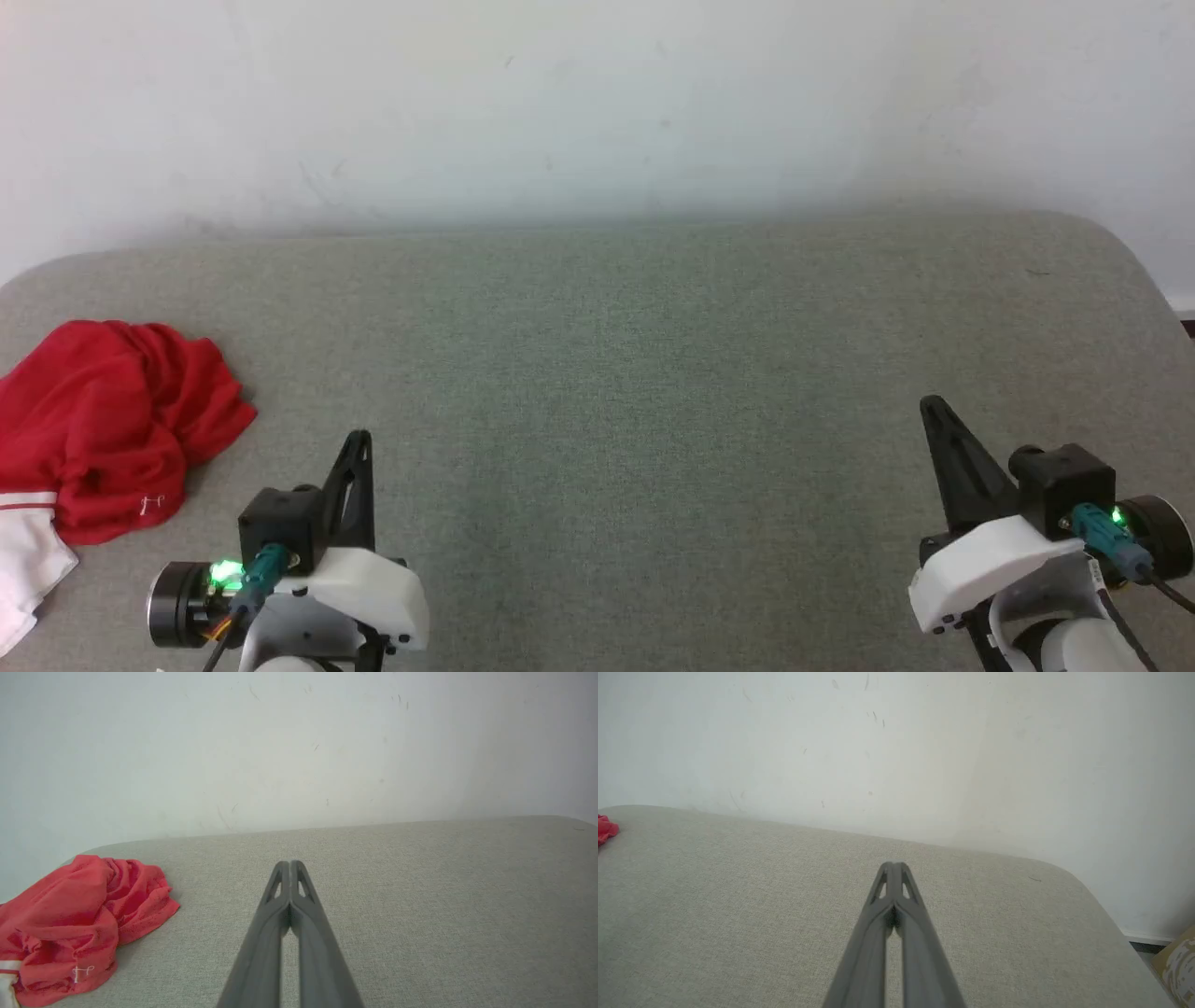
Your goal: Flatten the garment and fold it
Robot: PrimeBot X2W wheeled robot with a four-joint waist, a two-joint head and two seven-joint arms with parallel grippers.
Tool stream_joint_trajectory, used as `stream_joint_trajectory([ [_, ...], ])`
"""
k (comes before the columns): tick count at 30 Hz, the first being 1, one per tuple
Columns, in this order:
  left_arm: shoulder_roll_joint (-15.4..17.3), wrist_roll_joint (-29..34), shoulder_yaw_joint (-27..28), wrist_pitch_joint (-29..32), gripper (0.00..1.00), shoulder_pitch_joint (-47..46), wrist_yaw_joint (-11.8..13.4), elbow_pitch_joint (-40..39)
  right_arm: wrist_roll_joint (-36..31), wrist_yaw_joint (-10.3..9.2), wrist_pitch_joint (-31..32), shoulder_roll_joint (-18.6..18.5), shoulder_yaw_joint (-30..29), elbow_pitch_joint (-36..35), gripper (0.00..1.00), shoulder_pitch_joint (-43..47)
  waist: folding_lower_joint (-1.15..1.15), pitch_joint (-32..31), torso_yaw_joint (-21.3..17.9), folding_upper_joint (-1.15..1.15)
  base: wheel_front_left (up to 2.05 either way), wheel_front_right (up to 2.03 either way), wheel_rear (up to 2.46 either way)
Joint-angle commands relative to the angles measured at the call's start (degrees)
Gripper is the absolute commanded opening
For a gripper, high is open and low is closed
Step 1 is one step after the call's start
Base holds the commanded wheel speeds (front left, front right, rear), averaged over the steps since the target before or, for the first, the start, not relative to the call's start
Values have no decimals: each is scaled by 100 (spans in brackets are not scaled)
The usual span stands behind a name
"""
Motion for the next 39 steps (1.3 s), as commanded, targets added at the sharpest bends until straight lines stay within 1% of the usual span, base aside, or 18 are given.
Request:
stream_joint_trajectory([
  [1,-29,29,25,1,0,-71,-46,15,-43,-4,3,17,2,-20,0,47,0,0,0,0,0,0,0],
  [7,-29,29,25,1,0,-71,-46,15,-43,-4,3,17,2,-20,0,47,0,0,0,0,0,0,0],
  [8,0,0,0,0,100,0,1,0,0,0,0,0,-1,0,100,0,0,0,0,0,0,0,0],
  [39,28,-26,2,-307,100,138,-44,-115,227,-1,-306,1,-319,129,100,100,0,12,39,0,0,0,0],
])
